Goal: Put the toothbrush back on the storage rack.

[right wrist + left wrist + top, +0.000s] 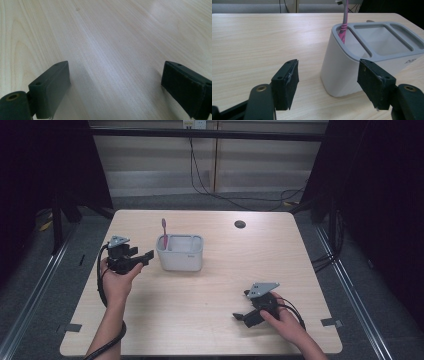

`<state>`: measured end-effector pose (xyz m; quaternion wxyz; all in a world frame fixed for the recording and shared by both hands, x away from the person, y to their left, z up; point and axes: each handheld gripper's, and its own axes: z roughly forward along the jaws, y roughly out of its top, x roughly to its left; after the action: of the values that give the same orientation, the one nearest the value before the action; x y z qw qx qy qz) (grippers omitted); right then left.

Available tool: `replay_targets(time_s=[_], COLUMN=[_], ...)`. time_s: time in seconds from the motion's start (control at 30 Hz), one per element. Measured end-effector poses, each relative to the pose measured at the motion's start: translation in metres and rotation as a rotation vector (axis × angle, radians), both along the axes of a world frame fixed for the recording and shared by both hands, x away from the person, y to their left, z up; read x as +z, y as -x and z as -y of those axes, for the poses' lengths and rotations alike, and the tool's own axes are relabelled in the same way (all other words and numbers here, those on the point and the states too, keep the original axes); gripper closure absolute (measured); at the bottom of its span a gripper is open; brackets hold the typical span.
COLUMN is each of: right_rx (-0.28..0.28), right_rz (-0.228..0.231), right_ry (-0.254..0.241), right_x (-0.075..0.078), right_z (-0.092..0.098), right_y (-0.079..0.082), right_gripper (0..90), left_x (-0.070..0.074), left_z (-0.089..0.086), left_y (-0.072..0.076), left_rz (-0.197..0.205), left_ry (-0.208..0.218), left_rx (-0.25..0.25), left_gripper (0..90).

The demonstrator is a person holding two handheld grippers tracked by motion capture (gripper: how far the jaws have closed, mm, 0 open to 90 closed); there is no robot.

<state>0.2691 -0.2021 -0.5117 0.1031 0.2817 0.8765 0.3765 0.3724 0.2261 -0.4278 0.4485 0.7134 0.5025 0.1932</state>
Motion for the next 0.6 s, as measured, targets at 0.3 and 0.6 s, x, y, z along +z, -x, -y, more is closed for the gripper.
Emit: replay_targets(time_s=[0.3,0.6], right_rx=[0.0,0.0], right_rz=[0.0,0.0], right_ry=[0.0,0.0], right_x=[0.0,0.0], right_z=[0.0,0.0], right_y=[0.0,0.0], right_gripper=[7.8,7.8], left_x=[-0.009,-0.019], left_z=[-0.008,-0.011], left_y=[0.006,0.01], left_rz=[-0.011,-0.021], left_ry=[-0.008,-0.012], left_rx=[0.01,0.01], left_gripper=[32.8,31.8])
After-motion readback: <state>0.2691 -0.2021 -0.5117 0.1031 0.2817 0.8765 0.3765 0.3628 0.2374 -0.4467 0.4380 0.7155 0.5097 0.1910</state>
